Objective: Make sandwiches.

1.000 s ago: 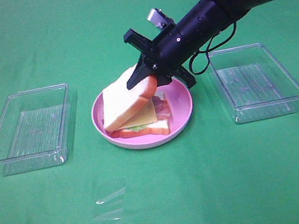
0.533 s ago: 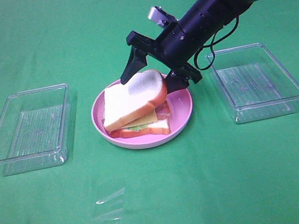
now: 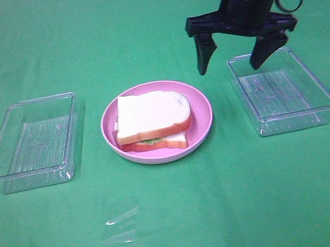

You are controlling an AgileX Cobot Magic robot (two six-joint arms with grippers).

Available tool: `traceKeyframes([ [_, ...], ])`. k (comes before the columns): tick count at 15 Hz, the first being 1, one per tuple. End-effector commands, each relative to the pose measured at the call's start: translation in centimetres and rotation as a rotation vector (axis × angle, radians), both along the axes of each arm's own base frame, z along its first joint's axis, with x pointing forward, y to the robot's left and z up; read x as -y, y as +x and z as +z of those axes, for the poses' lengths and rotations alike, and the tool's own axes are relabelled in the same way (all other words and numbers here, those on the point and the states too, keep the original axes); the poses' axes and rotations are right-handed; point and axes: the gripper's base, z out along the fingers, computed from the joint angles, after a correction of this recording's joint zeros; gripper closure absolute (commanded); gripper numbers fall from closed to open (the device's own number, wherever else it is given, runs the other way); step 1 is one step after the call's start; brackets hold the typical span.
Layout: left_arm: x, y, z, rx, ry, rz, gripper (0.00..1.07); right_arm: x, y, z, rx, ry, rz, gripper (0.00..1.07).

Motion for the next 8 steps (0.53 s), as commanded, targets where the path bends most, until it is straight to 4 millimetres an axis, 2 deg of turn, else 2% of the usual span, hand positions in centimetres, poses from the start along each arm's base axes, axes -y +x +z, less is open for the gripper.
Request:
traceKeyframes([
  [1, 0.0, -0.3, 0.1, 0.037, -0.009, 0.004, 0.09, 2.2, -0.8, 2.1, 0.010, -0.156, 0.002, 0.16],
  [4, 0.0, -0.3, 0.1, 0.037, -0.009, 0.004, 0.09, 4.6, -0.7, 3.0, -0.001, -0.138, -0.052, 0.16],
  [6, 0.0, -0.3, 0.1, 0.037, -0.009, 0.004, 0.09, 7.7, -0.2, 2.9, -0.013, -0.097, -0.111, 0.16],
  [7, 0.0, -0.3, 0.1, 0.037, -0.009, 0.004, 0.09, 8.6, -0.3, 3.0, -0.030, -0.075, -0.116, 0.16],
  [8, 0.0, -0.3, 0.1, 0.037, -0.009, 0.004, 0.09, 9.0, -1.2, 3.5, -0.083, -0.066, -0.110, 0.16],
])
